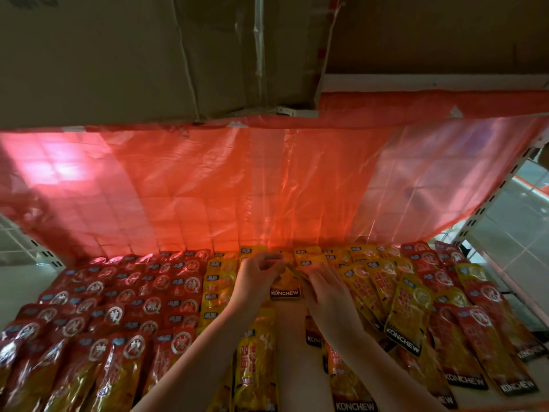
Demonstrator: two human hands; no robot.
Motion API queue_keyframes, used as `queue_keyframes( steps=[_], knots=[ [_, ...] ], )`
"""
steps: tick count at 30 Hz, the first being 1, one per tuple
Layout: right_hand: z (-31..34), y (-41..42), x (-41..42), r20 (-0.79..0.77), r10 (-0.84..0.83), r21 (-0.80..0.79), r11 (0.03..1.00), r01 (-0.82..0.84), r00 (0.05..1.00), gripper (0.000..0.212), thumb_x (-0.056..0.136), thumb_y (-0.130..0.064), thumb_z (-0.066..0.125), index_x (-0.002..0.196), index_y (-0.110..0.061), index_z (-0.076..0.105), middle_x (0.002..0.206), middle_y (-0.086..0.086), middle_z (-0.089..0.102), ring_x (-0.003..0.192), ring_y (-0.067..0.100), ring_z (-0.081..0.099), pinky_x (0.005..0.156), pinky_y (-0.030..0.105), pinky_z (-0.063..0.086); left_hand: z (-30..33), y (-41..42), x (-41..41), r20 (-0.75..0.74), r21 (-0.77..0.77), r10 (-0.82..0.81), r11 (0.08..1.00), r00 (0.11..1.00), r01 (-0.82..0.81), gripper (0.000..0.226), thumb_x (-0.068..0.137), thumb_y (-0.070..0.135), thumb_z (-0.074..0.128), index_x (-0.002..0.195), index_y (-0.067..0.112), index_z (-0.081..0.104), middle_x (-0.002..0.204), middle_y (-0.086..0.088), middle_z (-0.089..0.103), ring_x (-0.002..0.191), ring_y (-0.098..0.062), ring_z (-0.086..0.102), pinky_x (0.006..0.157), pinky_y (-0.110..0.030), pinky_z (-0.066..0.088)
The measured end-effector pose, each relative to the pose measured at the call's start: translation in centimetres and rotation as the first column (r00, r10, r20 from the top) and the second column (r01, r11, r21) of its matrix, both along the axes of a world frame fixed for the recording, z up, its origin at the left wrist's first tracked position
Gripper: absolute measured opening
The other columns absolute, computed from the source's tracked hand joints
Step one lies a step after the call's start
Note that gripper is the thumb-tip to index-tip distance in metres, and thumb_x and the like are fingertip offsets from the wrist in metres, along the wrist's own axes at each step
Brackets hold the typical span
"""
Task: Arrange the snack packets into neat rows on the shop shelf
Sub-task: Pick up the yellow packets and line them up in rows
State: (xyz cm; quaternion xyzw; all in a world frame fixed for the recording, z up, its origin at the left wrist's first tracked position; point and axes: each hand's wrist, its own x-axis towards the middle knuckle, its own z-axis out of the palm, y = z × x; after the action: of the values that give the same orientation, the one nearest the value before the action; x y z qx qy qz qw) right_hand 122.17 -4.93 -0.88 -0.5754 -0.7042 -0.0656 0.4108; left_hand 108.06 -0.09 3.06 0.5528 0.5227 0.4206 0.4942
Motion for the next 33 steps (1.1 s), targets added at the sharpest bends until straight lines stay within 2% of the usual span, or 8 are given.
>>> queue_keyframes(
  steps=[5,8,10,19,24,27,31,33],
  knots=[
    [-0.3,0.8,-0.5,0.139,0.004,-0.06,0.998,0.005,0.99,0.028,0.086,-0.021,0.053,0.109,-0.016,0.068,0.095,-0.007,0.062,0.09,0.014,0.056,0.079,0.018,0.043,0.0,0.0,-1.7,-0.225,0.089,-0.021,0.995,0.974,0.042,0.019,0.088,0.005,0.057,0.098,0.019,0.064,0.086,0.01,0.064,0.079,-0.002,0.06,0.062,-0.009,0.047],
    [-0.5,0.4,-0.8,0.22,0.037,-0.122,0.992,-0.01,0.975,0.041,0.067,-0.01,0.078,0.105,-0.021,0.07,0.098,-0.008,0.065,0.09,0.015,0.061,0.076,0.024,0.052,-0.7,-0.2,-3.0,-0.301,0.106,-0.018,0.993,0.953,0.053,0.021,0.089,0.006,0.054,0.101,0.02,0.064,0.086,0.011,0.063,0.076,-0.01,0.062,0.062,-0.021,0.048],
    [-0.7,0.1,-0.9,0.263,0.078,-0.175,0.984,-0.032,0.962,0.046,0.056,-0.012,0.086,0.097,-0.023,0.071,0.096,-0.009,0.066,0.087,0.016,0.064,0.072,0.03,0.056,-1.1,-0.2,-3.6,-0.334,0.126,-0.01,0.99,0.943,0.056,0.019,0.089,0.008,0.054,0.102,0.019,0.064,0.086,0.009,0.064,0.073,-0.012,0.062,0.06,-0.026,0.049],
    [-1.4,0.0,-1.6,0.326,0.13,-0.242,0.969,-0.05,0.936,0.04,0.051,-0.021,0.09,0.086,-0.027,0.073,0.092,-0.013,0.069,0.082,0.006,0.066,0.074,0.023,0.052,-1.7,-0.5,-4.2,-0.423,0.218,-0.043,0.965,0.905,0.148,0.022,0.09,0.005,0.052,0.103,0.018,0.065,0.095,0.012,0.061,0.082,0.006,0.054,0.068,-0.003,0.043],
    [-1.7,-0.2,-1.7,0.397,0.119,-0.259,0.966,-0.014,0.91,0.039,0.055,-0.036,0.087,0.09,-0.031,0.07,0.097,-0.016,0.066,0.084,0.004,0.065,0.081,0.027,0.05,-1.7,-0.6,-4.1,-0.453,0.236,-0.052,0.956,0.89,0.176,0.022,0.092,0.006,0.051,0.106,0.016,0.064,0.098,0.011,0.06,0.078,0.008,0.053,0.066,-0.002,0.043],
    [-1.3,-0.8,-1.8,0.425,0.101,-0.224,0.974,-0.003,0.9,0.043,0.058,-0.044,0.083,0.094,-0.029,0.068,0.101,-0.013,0.064,0.091,0.009,0.063,0.083,0.029,0.049,-1.7,-0.8,-3.9,-0.492,0.246,-0.058,0.948,0.869,0.203,0.023,0.092,0.008,0.051,0.109,0.016,0.063,0.103,0.007,0.063,0.086,-0.001,0.057,0.067,-0.004,0.044],
    [-1.1,-1.9,-1.2,0.416,-0.032,-0.203,0.971,0.127,0.909,0.064,0.051,-0.038,0.087,0.108,-0.022,0.062,0.11,-0.001,0.062,0.102,0.021,0.061,0.081,0.036,0.051,-2.0,-1.8,-3.4,-0.56,0.284,-0.067,0.921,0.826,0.267,0.022,0.092,0.012,0.052,0.109,0.019,0.063,0.108,0.005,0.064,0.096,-0.008,0.059,0.082,-0.025,0.052],
    [-1.1,-2.6,-0.7,0.399,-0.14,-0.223,0.944,0.244,0.906,0.074,0.046,-0.037,0.089,0.111,-0.016,0.061,0.111,0.005,0.062,0.101,0.025,0.062,0.079,0.038,0.053,-2.2,-2.8,-2.7,-0.59,0.299,-0.08,0.903,0.803,0.309,0.022,0.093,0.013,0.05,0.11,0.02,0.062,0.109,0.006,0.064,0.097,-0.007,0.059,0.083,-0.026,0.052]
  ],
)
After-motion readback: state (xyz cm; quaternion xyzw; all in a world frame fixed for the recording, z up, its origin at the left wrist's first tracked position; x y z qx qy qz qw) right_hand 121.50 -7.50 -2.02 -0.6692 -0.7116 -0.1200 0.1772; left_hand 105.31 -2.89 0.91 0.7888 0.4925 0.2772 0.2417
